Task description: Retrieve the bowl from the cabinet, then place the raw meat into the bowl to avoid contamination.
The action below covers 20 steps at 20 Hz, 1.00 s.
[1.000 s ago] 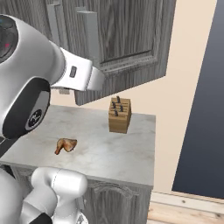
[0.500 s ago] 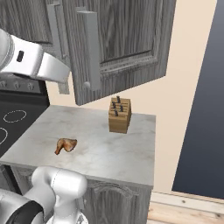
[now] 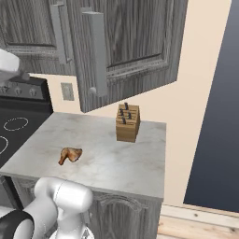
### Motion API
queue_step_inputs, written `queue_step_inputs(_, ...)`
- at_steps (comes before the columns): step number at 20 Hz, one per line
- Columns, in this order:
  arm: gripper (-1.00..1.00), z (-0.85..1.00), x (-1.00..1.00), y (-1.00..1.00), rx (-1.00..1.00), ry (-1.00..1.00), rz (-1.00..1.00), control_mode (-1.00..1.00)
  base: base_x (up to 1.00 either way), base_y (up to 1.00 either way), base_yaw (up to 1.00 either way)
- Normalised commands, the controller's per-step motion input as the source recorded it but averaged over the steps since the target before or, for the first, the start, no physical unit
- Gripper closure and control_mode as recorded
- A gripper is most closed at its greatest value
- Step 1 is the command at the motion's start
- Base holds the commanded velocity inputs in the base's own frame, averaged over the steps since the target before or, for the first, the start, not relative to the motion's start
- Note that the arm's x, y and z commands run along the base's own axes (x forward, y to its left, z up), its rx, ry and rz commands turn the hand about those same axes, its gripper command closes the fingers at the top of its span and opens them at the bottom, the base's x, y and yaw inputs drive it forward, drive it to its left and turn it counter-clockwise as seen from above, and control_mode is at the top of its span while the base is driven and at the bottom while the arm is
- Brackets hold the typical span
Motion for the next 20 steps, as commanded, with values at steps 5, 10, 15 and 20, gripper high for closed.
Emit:
queue_step_inputs(5,-1.00,-0.24,0.23,0.20,-0.23,0.29,0.00,-1.00,0.00,0.00,0.00)
queue_step_inputs(10,-1.00,-0.13,0.60,-0.01,-0.20,0.48,-0.01,-1.00,0.00,0.00,0.00)
queue_step_inputs(15,-1.00,0.00,0.32,-0.15,-0.17,0.49,-0.05,-1.00,0.00,0.00,0.00)
queue_step_inputs(20,-1.00,-0.03,0.20,-0.39,-0.15,0.45,-0.03,-1.00,0.00,0.00,0.00)
